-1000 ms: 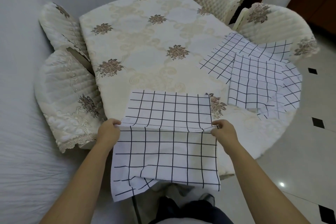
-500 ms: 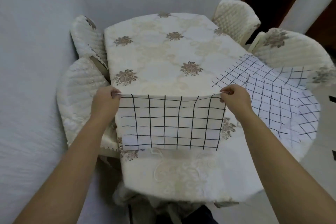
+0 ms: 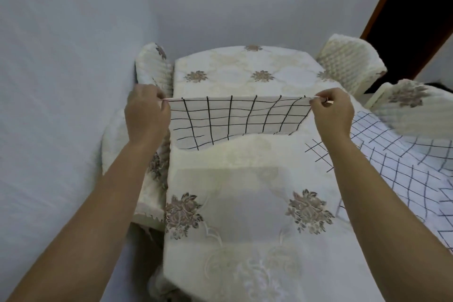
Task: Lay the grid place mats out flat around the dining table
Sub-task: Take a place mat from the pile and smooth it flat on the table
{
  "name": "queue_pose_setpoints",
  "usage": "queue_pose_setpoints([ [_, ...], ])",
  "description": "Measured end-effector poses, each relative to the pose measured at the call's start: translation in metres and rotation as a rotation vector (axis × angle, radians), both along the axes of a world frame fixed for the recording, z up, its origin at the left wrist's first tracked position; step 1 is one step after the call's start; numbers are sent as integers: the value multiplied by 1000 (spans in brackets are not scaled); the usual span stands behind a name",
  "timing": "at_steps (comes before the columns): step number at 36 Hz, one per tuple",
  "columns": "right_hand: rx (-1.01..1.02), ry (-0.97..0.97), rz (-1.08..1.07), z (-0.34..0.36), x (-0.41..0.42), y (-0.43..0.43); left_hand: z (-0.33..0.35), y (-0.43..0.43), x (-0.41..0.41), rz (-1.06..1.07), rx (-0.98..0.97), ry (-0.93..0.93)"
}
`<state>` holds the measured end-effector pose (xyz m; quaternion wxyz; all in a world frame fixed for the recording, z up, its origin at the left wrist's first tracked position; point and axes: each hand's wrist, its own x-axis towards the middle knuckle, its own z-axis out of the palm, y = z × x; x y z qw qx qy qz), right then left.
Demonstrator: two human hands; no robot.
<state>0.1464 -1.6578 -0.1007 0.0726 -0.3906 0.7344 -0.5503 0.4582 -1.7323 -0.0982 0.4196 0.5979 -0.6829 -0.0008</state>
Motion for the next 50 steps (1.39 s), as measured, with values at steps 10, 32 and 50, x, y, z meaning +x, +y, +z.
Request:
queue_pose_setpoints([
  [10,352,94,0,-108,-5,55,-125,54,5,-161,247,-266],
  [32,911,352,118,-211,-3,127,-241,134,18,-322,426,-721],
  [50,906,821,630,-229,46,116,-227,144,-24,-420,563,-685],
])
